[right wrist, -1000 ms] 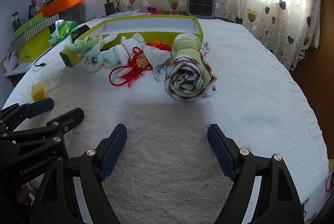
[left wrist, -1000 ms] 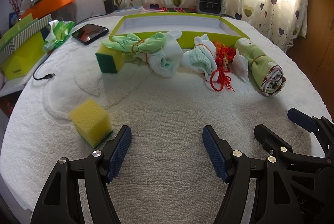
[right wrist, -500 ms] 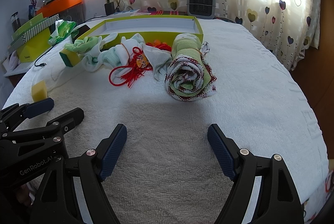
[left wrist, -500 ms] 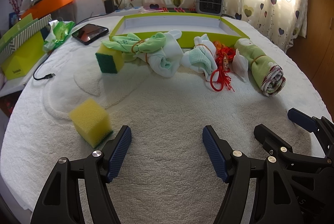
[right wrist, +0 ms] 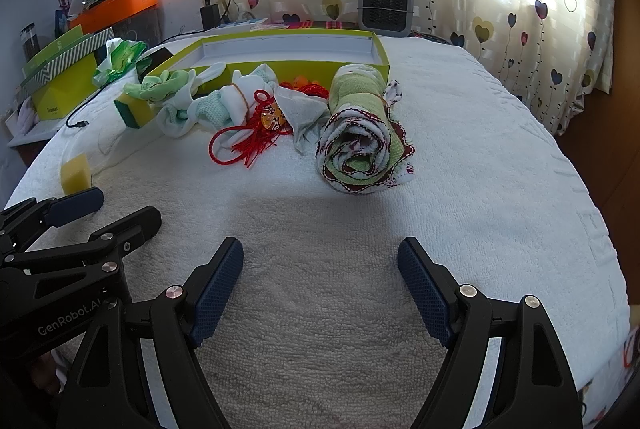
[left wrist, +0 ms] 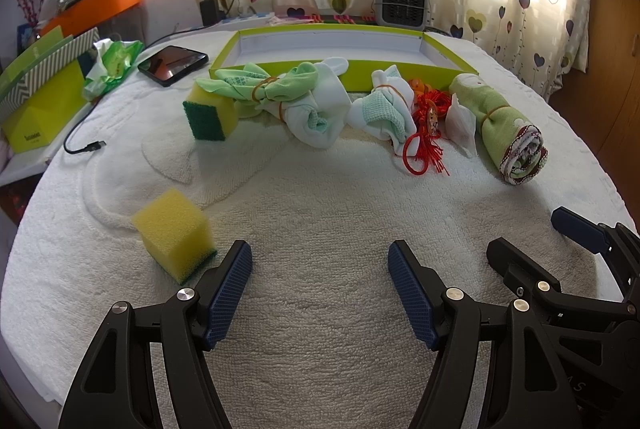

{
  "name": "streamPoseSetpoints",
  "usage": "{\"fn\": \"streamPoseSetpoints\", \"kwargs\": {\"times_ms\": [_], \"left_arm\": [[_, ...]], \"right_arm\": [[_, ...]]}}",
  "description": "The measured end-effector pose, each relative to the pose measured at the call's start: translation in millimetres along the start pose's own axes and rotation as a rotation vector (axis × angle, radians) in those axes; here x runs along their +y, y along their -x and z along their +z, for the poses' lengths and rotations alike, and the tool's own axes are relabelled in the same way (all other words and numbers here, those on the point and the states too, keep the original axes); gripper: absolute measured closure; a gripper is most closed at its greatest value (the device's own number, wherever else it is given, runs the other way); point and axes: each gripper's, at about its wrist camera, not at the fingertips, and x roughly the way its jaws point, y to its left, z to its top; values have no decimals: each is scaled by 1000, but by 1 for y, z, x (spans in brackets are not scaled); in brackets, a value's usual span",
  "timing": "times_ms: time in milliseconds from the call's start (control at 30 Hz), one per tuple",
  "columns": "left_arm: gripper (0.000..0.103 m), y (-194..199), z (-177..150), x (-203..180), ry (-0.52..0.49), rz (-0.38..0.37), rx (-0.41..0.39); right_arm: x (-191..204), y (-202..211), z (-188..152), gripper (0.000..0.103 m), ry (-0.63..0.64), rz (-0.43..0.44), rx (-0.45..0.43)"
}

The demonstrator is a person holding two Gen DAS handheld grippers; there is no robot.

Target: Organize soft objects

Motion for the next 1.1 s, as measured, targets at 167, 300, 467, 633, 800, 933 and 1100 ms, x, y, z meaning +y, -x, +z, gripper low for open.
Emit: {"fn": "streamPoseSetpoints", "kwargs": {"times_ms": [167, 300, 467, 633, 800, 933, 1100], "left_arm": [[33, 0, 0, 0, 0, 0, 0], [33, 0, 0, 0, -1, 0, 1], [33, 0, 0, 0, -1, -3, 1], [33, 2, 0, 3, -8, -31, 9], [33, 20, 5, 8, -4, -99, -40], [33, 33, 11, 18, 1, -117, -70], [33, 49, 16, 47, 29, -135, -106]], "right_arm": [[0, 0, 0, 23, 0, 0, 0], [0, 0, 0, 23, 0, 0, 1], [0, -1, 1, 23, -1, 4, 2], [-6, 2, 4, 23, -10, 27, 1], [-9, 8, 3, 23, -30, 42, -25], [-13, 16, 9, 23, -41, 48, -64], [-21, 20, 17, 23, -65, 59, -84]]}}
